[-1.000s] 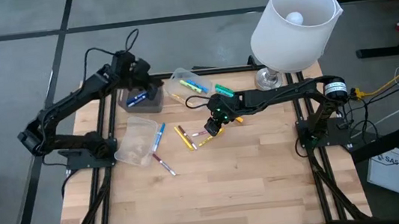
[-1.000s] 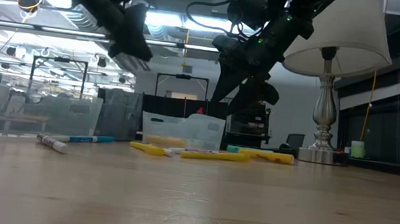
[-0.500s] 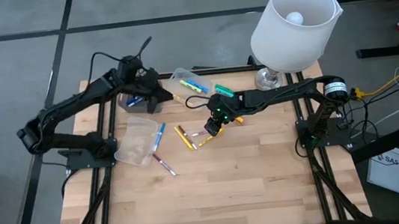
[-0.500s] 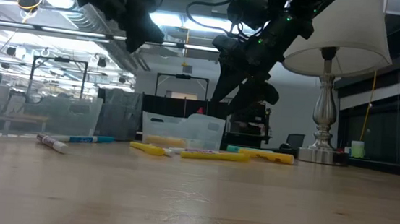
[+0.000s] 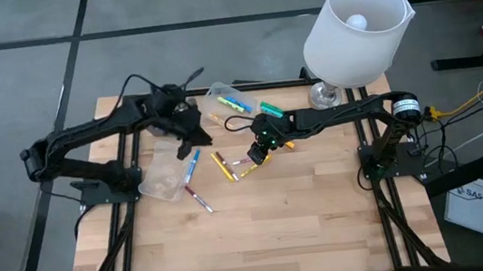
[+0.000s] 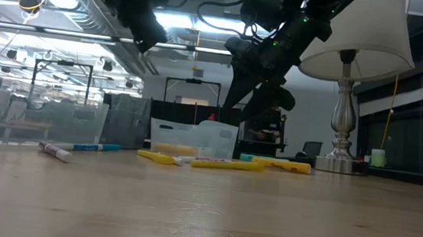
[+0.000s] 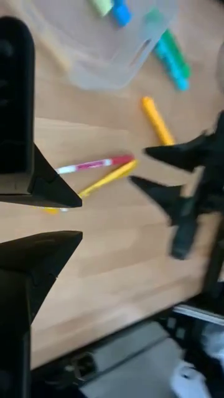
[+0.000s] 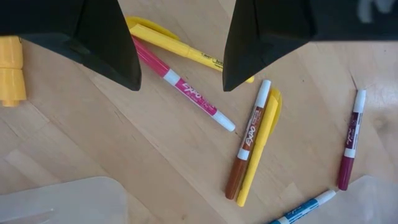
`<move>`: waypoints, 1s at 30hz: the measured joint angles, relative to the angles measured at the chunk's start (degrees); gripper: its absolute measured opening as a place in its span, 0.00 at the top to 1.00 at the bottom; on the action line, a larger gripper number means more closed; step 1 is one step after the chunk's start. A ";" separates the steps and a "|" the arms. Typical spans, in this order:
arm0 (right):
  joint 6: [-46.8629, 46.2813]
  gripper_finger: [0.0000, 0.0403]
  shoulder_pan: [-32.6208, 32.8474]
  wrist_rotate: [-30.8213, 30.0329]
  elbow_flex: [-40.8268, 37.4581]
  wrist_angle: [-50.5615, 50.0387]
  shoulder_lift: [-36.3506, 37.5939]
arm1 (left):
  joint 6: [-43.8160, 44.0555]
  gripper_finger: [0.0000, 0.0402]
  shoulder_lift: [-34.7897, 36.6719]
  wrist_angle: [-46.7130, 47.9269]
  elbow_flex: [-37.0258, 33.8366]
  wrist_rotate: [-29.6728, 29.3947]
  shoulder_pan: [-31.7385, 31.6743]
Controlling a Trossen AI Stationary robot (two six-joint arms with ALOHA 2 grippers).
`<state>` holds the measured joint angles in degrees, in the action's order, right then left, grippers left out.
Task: Pick & Place Markers
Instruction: Put the dark pink marker into the black bin
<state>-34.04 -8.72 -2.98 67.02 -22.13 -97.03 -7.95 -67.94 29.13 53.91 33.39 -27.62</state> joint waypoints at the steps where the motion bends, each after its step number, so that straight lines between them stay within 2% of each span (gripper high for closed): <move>1: 0.00 0.44 -0.01 0.00 0.00 -0.01 0.00 | -0.79 0.83 -0.02 1.23 0.00 -0.96 0.75; 6: 0.02 0.44 -0.01 0.00 0.00 -0.02 0.00 | -3.90 0.83 -0.02 6.03 0.00 -4.20 4.27; 12: -0.21 0.44 0.00 0.02 0.00 -0.22 0.00 | -6.86 0.84 -0.02 7.47 0.00 -6.76 9.00; 23: -0.42 0.44 0.01 0.11 0.00 -3.32 0.00 | -16.65 0.83 -0.72 12.05 0.00 -20.20 18.73; 30: -0.42 0.44 0.01 0.09 0.00 -3.29 0.00 | -18.77 0.83 -4.52 14.51 -0.02 -23.70 23.63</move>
<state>-34.46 -8.71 -2.90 67.02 -25.42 -97.03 -26.72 -72.46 43.64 53.89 9.70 -3.98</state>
